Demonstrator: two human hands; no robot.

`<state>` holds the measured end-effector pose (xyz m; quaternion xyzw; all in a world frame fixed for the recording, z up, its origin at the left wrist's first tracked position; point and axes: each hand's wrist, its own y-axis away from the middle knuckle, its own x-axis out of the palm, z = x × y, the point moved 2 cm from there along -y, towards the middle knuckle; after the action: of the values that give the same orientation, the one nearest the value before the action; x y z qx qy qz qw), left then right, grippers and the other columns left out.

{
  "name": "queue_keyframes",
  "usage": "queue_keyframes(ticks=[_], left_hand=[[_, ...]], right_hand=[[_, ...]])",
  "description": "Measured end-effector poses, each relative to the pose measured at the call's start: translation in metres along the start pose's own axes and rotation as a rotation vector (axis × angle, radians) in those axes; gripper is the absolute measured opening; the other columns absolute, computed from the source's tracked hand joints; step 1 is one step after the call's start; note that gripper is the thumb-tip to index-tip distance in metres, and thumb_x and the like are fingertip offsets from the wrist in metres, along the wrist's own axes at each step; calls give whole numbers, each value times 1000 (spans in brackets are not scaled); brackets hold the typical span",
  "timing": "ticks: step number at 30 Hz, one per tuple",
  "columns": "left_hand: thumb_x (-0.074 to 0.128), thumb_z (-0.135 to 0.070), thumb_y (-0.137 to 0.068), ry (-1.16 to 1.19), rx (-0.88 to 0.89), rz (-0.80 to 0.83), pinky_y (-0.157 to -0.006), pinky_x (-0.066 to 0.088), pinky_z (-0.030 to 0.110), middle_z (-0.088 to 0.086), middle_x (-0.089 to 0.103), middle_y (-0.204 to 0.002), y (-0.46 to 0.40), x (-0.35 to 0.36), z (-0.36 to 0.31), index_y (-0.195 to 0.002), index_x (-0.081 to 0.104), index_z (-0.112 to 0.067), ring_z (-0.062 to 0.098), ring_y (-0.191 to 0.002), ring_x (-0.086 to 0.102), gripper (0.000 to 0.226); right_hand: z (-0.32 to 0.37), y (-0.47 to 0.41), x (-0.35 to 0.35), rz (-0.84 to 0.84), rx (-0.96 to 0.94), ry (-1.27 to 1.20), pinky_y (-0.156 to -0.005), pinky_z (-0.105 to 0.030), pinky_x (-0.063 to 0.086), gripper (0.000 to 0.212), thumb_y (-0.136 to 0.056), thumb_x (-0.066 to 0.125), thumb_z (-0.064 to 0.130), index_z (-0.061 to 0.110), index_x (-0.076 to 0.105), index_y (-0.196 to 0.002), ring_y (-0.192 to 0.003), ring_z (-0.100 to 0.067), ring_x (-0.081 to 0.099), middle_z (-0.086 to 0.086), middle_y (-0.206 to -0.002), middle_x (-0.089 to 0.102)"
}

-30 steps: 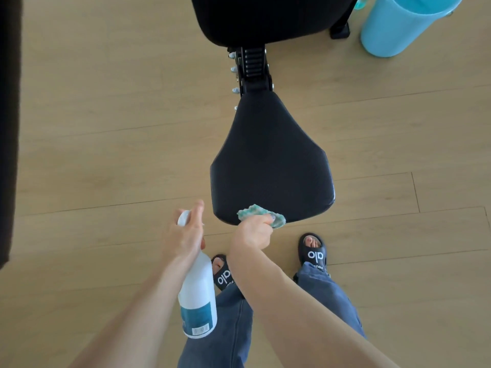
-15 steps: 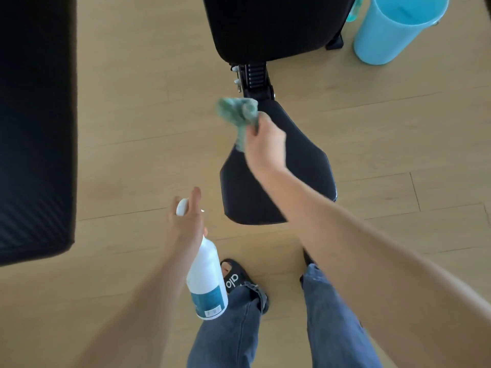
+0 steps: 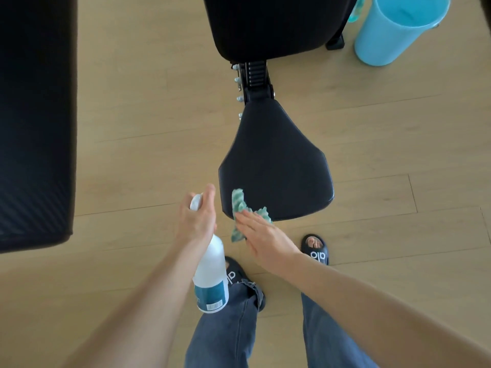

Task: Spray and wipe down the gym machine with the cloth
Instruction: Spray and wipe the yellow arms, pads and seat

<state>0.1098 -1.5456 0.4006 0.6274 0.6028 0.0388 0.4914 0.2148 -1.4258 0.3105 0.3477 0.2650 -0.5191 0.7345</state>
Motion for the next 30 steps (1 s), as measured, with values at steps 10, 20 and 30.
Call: queue_keyframes(ticks=[10, 20, 30], left_hand=[[52, -68, -85, -27, 19, 39, -70, 48, 44, 7, 54, -75, 1, 3, -7, -94, 52, -10, 27, -72, 55, 59], [56, -60, -93, -66, 76, 84, -61, 42, 35, 8, 54, -70, 7, 0, -13, -94, 51, -7, 21, -55, 51, 53], [69, -40, -91, -329, 340, 441, -63, 50, 22, -8, 64, -86, 91, 18, -57, -112, 66, -40, 14, -61, 59, 21]], right_hand=[[-54, -37, -108, -597, 636, -246, -93, -25, 41, 39, -101, 42, 4, 11, 59, -135, -122, -20, 55, -2, -134, 61], [7, -3, -23, 294, 151, 50, -115, -29, 29, 46, -102, 42, 4, 15, 50, -146, -146, -24, 36, 0, -156, 43], [-11, 38, -151, -156, 856, -730, -64, -30, 45, 14, -92, 53, 16, 24, 58, -82, -80, -21, 58, 2, -82, 61]])
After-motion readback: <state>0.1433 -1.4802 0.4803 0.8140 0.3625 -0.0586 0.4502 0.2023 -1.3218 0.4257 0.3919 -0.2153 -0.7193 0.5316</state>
